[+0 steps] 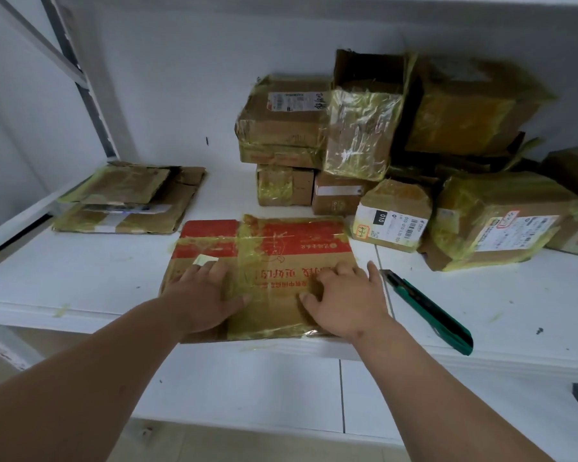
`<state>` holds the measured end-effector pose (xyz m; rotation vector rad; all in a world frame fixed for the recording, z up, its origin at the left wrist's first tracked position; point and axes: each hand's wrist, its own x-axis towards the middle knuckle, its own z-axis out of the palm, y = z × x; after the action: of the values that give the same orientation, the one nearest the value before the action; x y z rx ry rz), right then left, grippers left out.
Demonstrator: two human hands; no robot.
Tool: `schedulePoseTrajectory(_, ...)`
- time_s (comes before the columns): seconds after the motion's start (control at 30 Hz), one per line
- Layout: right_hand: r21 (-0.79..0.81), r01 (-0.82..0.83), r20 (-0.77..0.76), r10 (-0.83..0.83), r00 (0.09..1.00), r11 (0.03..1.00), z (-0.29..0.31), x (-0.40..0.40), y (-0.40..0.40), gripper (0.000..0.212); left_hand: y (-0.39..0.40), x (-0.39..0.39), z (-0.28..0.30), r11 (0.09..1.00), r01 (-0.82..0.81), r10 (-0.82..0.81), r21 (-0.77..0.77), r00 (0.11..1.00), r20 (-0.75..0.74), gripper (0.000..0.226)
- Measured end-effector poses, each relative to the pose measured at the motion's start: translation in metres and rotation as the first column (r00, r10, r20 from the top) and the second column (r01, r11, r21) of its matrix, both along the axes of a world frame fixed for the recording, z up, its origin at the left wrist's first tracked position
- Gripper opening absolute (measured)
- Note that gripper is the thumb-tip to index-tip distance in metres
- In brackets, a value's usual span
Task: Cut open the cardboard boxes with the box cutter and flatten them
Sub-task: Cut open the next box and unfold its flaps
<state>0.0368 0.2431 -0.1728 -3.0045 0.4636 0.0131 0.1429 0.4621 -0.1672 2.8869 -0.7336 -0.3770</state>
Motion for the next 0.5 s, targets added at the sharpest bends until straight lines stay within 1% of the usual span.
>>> schedulePoseTrajectory(0.03, 0.018, 0.005, 0.027, -0.006, 1.0, 1.0, -0.002, 0.003, 0.003, 0.062, 0.001, 0.004, 0.002, 1.0, 0.0, 0.0, -0.025, 1.0, -0.011, 0.071)
schedulePoseTrajectory(0.07, 0.043, -0.007, 0.018, 0.006, 1.0, 0.999, -0.008, 0.004, 0.006, 0.065, 0.002, 0.008, 0.002, 1.0, 0.012, -0.012, -0.017, 1.0, -0.02, 0.071)
schedulePoseTrajectory(0.1, 0.063, -0.021, -0.027, 0.023, 0.999, 0.998, -0.015, 0.004, 0.008, 0.067, 0.002, 0.011, 0.003, 0.999, 0.037, -0.037, 0.001, 0.999, -0.024, 0.069)
schedulePoseTrajectory(0.17, 0.084, -0.023, -0.128, 0.033, 0.991, 0.996, -0.02, 0.004, 0.005, 0.069, 0.0, 0.021, 0.002, 0.998, 0.057, -0.056, 0.023, 0.998, -0.025, 0.057)
schedulePoseTrajectory(0.2, 0.085, -0.019, -0.151, 0.031, 0.988, 0.996, -0.016, 0.008, 0.002, 0.069, -0.001, 0.026, 0.002, 0.999, 0.043, -0.043, 0.017, 0.999, -0.015, 0.051)
schedulePoseTrajectory(0.23, 0.075, -0.016, -0.16, 0.028, 0.987, 0.997, -0.008, 0.013, -0.001, 0.068, -0.003, 0.032, 0.004, 1.0, 0.03, -0.03, -0.006, 1.0, -0.001, 0.05)
schedulePoseTrajectory(0.3, 0.026, -0.028, -0.135, 0.031, 0.99, 0.999, 0.006, 0.026, -0.005, 0.065, -0.009, 0.041, 0.006, 0.998, 0.009, -0.007, -0.055, 0.999, 0.035, 0.045)
schedulePoseTrajectory(0.37, 0.004, -0.047, -0.094, 0.047, 0.994, 0.999, 0.007, 0.038, -0.004, 0.068, -0.017, 0.04, 0.009, 0.999, -0.004, 0.006, -0.037, 0.999, 0.051, 0.031)
schedulePoseTrajectory(0.4, 0.012, -0.065, -0.115, 0.066, 0.991, 0.998, 0.001, 0.041, -0.004, 0.072, -0.022, 0.039, 0.009, 0.999, -0.004, 0.007, -0.041, 0.998, 0.061, 0.028)
schedulePoseTrajectory(0.47, 0.033, -0.114, -0.216, 0.118, 0.969, 0.993, -0.006, 0.045, -0.008, 0.08, -0.029, 0.041, 0.006, 0.998, -0.012, 0.013, -0.061, 1.0, 0.022, 0.023)
schedulePoseTrajectory(0.5, 0.022, -0.14, -0.237, 0.141, 0.961, 0.99, -0.003, 0.05, -0.012, 0.08, -0.032, 0.042, 0.008, 0.998, -0.026, 0.026, -0.064, 1.0, 0.002, 0.026)
